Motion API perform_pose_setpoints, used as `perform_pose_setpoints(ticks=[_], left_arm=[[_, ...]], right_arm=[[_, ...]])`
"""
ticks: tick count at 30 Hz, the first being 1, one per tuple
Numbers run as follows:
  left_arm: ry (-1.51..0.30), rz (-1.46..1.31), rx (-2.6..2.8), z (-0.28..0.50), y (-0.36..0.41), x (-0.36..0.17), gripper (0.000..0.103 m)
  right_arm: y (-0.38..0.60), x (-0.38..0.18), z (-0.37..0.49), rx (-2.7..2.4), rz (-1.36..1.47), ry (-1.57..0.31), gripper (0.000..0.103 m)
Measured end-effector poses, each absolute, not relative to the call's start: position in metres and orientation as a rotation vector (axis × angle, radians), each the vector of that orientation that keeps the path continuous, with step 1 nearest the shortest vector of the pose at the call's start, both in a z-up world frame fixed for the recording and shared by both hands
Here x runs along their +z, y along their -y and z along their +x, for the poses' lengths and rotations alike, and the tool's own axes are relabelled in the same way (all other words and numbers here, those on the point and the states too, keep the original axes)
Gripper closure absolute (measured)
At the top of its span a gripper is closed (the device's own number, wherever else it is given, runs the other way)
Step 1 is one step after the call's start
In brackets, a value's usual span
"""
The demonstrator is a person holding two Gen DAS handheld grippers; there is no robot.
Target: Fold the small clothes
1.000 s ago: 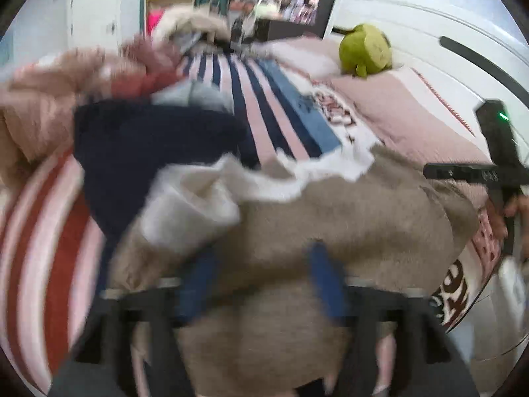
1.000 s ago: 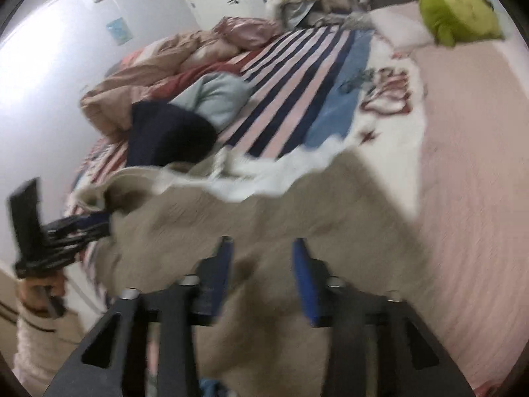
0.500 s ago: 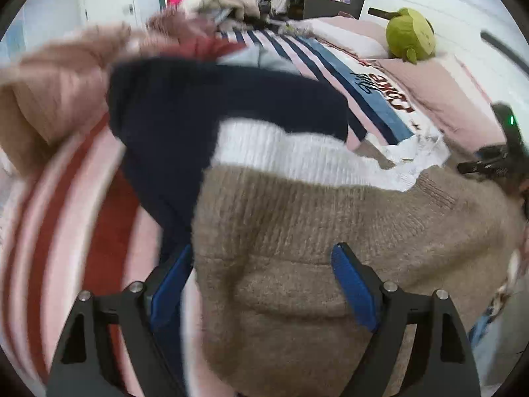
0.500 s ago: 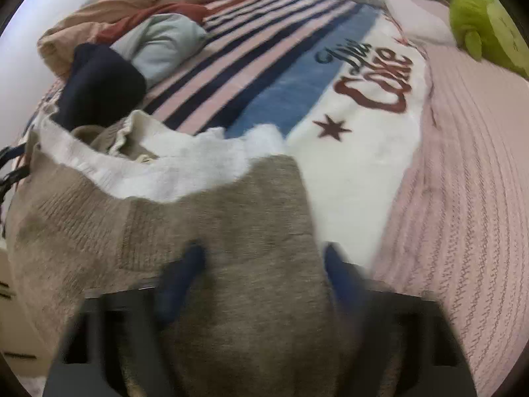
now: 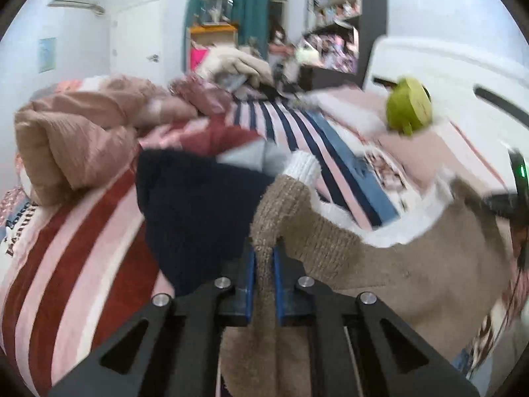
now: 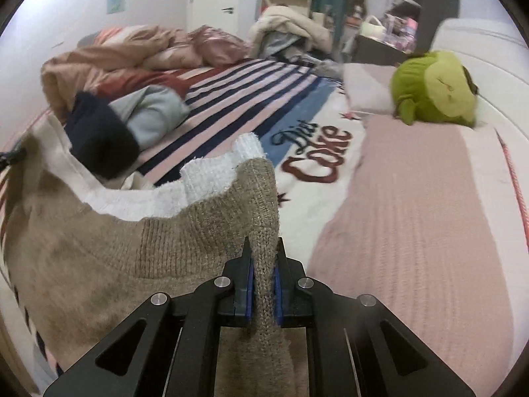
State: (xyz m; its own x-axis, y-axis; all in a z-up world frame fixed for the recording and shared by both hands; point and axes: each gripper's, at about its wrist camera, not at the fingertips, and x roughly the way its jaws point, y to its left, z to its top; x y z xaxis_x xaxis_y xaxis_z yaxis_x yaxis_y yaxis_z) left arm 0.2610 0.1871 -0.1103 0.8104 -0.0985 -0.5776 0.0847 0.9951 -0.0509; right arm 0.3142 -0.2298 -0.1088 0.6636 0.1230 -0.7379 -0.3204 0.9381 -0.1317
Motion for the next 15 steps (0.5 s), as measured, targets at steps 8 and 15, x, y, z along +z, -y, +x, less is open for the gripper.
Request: perform_pose_setpoints(ticks=[8,15], left_arm=[[-0.756,0.070,0.001,0.331,-0.165,-0.139,0.057],[-0.676,-0.037,-0.107,0.257,-0.182,-0.097,0.021]], right_arm=[[0.249,-0.138,0.341,0.125,-0.185,-0.939,0.087],[0.248,-0.090,0.281,0.237,-0.143,-0.825,0.048]])
